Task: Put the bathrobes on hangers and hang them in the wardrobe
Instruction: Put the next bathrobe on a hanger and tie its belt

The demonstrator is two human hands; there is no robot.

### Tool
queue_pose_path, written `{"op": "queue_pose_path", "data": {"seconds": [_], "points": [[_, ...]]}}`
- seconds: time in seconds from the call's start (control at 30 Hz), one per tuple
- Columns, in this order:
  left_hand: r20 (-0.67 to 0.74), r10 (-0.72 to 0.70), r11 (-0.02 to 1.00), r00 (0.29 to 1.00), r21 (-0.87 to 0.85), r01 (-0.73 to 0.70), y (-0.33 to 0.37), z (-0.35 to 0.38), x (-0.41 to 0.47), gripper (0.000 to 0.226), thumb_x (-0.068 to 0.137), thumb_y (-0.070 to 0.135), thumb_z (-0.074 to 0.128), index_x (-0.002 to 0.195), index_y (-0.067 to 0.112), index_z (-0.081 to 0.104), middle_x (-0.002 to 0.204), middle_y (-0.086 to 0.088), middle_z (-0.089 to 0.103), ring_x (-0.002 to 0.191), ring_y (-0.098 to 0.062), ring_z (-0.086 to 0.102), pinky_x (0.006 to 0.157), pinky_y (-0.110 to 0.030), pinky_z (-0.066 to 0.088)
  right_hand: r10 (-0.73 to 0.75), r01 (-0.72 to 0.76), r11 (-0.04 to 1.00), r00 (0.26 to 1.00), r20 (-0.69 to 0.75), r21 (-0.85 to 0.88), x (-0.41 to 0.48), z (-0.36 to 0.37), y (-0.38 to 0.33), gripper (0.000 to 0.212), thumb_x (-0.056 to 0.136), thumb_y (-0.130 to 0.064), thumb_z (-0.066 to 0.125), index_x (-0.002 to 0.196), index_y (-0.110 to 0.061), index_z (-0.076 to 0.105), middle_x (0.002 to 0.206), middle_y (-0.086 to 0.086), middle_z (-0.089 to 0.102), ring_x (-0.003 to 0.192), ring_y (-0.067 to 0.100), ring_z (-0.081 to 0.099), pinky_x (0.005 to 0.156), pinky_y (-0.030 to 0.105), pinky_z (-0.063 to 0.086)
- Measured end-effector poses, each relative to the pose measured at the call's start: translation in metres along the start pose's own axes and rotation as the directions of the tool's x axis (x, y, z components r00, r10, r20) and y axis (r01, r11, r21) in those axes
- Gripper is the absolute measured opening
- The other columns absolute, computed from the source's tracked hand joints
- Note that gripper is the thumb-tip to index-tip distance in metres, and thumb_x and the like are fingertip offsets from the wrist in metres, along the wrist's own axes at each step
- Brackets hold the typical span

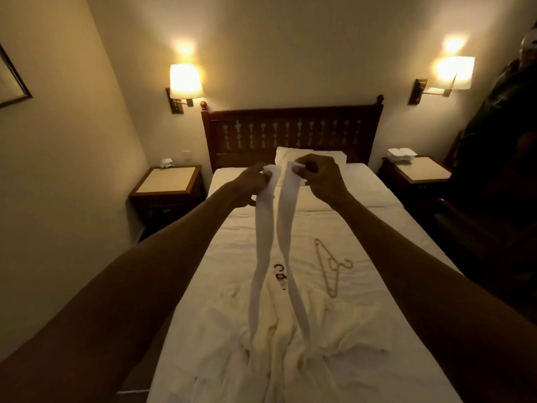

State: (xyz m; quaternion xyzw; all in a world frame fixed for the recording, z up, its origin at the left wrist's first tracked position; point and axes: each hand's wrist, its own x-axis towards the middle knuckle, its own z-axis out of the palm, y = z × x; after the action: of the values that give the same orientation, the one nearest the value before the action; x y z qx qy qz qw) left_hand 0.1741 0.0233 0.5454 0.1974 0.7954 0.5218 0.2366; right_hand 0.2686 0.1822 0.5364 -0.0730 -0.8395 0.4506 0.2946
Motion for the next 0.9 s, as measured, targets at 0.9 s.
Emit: {"op": "queue_pose_path", "data": {"seconds": [0.9], "points": [[-0.086,0.153,0.98,0.984,-0.118,-0.163,-0.05,0.058,0.034,0.013,0.091,0.02,0.068,0.098,0.011,0.074,0.106,-0.007,0.067,0.103,-0.029,0.062,0.09,-0.041,0.056,0.241,-0.309,0.892,0.943,0.231,0.33,0.008,-0.021,0.073,0.025,0.092,-0.017,0.065,0.113,-0.004,0.067,0.103,0.007,0.069,0.096,0.024,0.067,0.081,0.027,0.058]]}}
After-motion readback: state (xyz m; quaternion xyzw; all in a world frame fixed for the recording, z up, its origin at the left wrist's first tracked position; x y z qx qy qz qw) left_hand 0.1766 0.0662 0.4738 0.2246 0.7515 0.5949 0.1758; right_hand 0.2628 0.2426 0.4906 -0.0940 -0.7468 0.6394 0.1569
